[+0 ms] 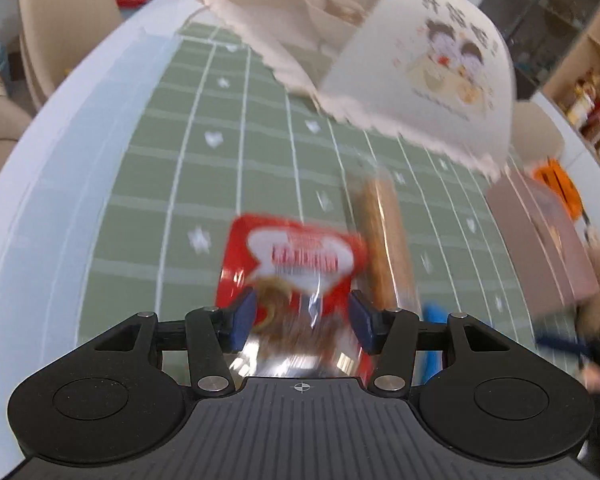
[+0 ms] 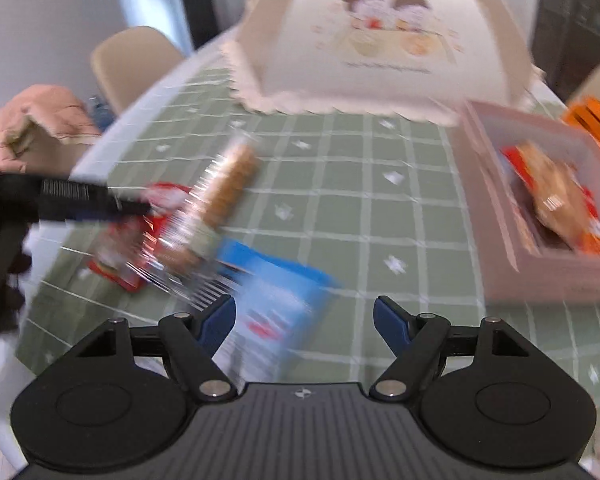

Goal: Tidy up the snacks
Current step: 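Grasp the clear packet of long bread stick with the left gripper, then grasp the blue-and-white packet with the right gripper while the left holds the bread stick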

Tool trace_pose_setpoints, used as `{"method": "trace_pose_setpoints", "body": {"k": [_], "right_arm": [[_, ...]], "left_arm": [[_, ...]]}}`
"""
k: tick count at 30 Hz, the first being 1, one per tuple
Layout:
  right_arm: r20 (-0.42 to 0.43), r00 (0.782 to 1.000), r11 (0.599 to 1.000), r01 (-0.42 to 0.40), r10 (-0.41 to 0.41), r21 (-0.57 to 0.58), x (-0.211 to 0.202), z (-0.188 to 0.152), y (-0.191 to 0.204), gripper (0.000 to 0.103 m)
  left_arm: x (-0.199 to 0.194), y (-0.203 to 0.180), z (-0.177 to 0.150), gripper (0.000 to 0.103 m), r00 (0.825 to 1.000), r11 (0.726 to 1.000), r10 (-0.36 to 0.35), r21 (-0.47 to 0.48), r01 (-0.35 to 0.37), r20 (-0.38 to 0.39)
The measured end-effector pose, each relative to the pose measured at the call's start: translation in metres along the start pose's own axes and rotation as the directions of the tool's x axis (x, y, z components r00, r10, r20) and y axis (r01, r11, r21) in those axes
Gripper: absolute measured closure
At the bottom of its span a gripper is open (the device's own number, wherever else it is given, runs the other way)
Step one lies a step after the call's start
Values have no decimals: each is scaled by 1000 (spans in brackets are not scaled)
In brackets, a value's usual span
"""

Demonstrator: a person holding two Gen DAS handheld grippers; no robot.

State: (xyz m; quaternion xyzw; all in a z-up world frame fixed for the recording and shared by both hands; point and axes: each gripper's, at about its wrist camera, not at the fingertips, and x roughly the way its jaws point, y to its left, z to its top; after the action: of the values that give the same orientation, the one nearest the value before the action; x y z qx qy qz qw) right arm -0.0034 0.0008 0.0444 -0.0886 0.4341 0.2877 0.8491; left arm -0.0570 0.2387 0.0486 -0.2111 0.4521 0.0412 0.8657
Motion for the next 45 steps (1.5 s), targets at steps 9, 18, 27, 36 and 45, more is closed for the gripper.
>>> {"method": "trace_pose_setpoints", "body": {"k": [9,18,27,36,45], "right_arm": [[-47,997,998,-57,56,-31,15,-9,2,26],[-76,996,998,-55,52,-32,1,-52,-5,26],[-82,996,999,38,-37,5,-7,-69,-36,22],[-89,992,995,-89,93,44,-4,-47,-31,22],[-142,976,971,-186,166,-148,20,-30,20,22]], "left_arm": [[-43,-20,3,48,994,998,3,-70,5,111],[44,-98,39,48,994,991,105,86,-106,15],[46,-96,12,69,991,981,132,141,-130,-7],[0,-61,-29,69,977,977,214,18,-214,3],[-26,-30,-57,68,966,958,256,-142,-250,25]]}}
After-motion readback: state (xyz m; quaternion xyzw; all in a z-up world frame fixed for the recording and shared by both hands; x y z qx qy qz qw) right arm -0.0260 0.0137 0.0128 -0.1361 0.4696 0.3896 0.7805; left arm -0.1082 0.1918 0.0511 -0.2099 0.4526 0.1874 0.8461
